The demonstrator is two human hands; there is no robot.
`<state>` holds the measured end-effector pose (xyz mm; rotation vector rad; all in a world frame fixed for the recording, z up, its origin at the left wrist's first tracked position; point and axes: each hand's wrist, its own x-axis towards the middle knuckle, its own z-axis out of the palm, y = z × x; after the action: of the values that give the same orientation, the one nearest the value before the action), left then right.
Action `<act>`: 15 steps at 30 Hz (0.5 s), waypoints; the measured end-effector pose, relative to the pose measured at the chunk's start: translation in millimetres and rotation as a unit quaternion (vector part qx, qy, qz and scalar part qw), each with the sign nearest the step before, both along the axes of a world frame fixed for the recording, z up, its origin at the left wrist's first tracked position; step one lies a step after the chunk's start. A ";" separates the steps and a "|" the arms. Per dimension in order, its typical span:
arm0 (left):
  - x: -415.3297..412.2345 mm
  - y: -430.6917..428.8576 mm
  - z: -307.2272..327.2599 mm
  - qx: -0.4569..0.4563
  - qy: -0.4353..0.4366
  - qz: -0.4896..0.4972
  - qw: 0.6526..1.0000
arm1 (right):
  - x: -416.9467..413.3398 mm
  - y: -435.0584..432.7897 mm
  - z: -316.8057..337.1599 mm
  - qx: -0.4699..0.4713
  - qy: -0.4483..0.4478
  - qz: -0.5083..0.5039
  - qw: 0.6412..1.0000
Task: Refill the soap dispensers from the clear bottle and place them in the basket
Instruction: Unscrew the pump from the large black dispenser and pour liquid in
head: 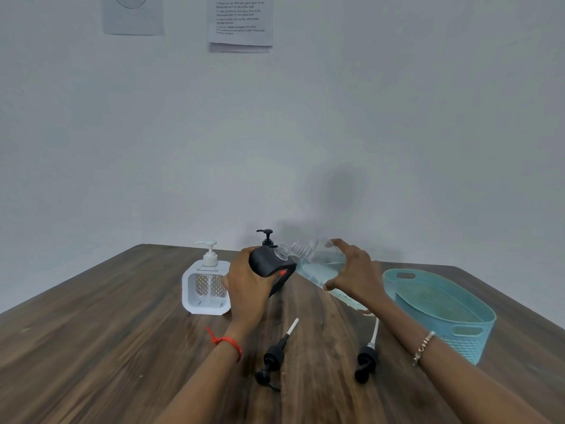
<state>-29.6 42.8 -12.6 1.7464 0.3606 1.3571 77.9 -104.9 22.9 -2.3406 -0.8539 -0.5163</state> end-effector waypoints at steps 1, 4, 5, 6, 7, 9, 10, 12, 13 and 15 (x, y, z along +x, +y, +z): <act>0.4 -0.9 -0.4 0.001 -0.002 0.004 1.000 | 0.3 0.1 0.1 -0.001 -0.001 -0.001 1.000; 2.0 -2.3 -1.3 0.000 -0.013 0.008 1.000 | 0.5 -0.5 1.2 -0.007 -0.001 -0.005 1.000; 2.5 -2.7 -1.7 -0.001 -0.015 0.008 1.000 | 0.7 -0.9 1.5 -0.012 -0.002 -0.005 1.000; 2.8 -3.2 -1.9 -0.001 -0.016 0.007 1.000 | 0.5 -1.4 1.8 -0.016 -0.002 -0.006 1.000; 3.1 -3.3 -2.3 -0.002 -0.017 0.008 1.000 | 0.3 -1.8 2.0 -0.020 -0.002 -0.007 1.000; 3.6 -3.8 -3.2 -0.006 -0.019 0.006 1.000 | -0.9 -3.0 3.4 -0.028 -0.002 -0.011 1.000; 3.6 -4.5 -3.4 -0.005 -0.021 0.006 1.000 | -1.6 -3.3 4.2 -0.033 -0.002 -0.013 0.999; 3.0 -6.0 -3.4 0.001 -0.025 0.006 1.000 | -3.0 -4.1 5.7 -0.042 -0.003 -0.016 0.999; 2.4 -7.1 -3.1 0.005 -0.027 0.006 1.000 | -3.6 -4.4 6.4 -0.045 -0.004 -0.017 0.999; 1.6 -8.6 -3.3 0.014 -0.029 0.005 0.999 | -5.1 -5.2 7.7 -0.051 -0.005 -0.019 0.999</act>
<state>-28.0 34.3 -16.0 1.7270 0.3193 1.4232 72.8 -110.1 30.7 -2.4527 -0.8593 -0.5121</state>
